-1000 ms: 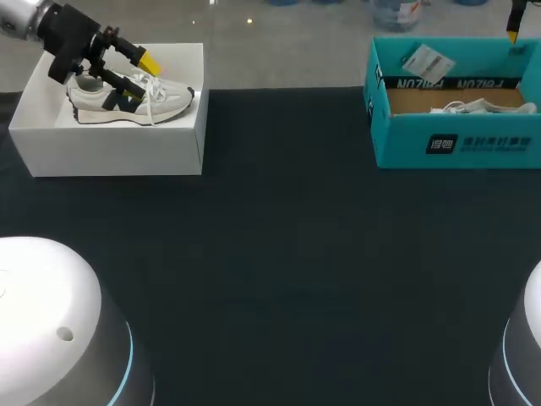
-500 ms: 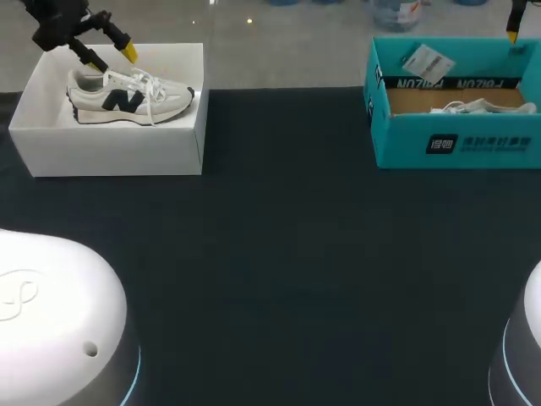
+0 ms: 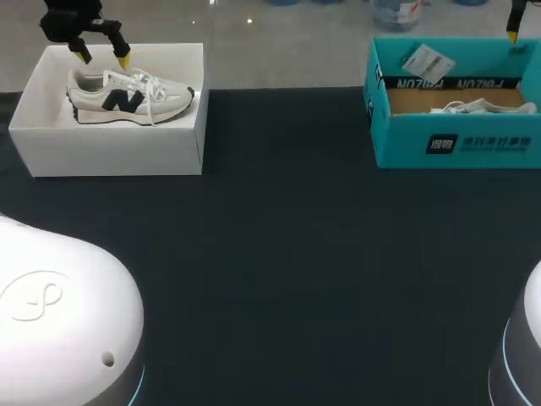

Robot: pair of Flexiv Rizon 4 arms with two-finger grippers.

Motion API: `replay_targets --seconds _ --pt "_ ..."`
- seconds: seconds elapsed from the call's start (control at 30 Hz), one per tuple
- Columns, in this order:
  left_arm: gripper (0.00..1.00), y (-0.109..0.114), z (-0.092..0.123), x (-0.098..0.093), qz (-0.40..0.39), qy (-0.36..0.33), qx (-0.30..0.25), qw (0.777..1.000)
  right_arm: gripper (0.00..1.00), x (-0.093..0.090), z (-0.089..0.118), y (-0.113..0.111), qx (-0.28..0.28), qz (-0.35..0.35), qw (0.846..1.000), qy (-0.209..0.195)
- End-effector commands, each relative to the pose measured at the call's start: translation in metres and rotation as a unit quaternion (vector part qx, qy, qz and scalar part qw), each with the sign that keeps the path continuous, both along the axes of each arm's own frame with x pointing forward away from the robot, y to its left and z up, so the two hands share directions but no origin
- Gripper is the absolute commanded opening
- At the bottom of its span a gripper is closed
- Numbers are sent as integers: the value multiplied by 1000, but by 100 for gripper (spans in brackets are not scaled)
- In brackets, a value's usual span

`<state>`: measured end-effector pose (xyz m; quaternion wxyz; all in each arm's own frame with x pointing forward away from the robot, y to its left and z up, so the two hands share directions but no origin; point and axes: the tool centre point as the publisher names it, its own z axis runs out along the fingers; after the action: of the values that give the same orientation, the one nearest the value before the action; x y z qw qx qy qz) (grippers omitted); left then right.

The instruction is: Take the shoe out of the shoebox, open the shoe tongue, remove and reinsert the insole, then place the shoe into the shoebox

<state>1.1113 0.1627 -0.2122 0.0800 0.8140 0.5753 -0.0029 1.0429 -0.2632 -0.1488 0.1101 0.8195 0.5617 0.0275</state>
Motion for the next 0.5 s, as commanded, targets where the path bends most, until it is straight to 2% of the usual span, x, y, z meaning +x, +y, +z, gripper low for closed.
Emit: replay_targets --seconds 0.03,0.4,0.5 --pt "100 -3 1 -2 2 -7 21 1000 100 -1 0 0 0 0 1000 -1" --pt "100 -3 1 -2 2 -7 21 1000 100 -1 0 0 0 0 1000 -1" --pt "100 -3 -1 7 34 -31 41 998 100 -1 0 0 0 0 1000 -1"
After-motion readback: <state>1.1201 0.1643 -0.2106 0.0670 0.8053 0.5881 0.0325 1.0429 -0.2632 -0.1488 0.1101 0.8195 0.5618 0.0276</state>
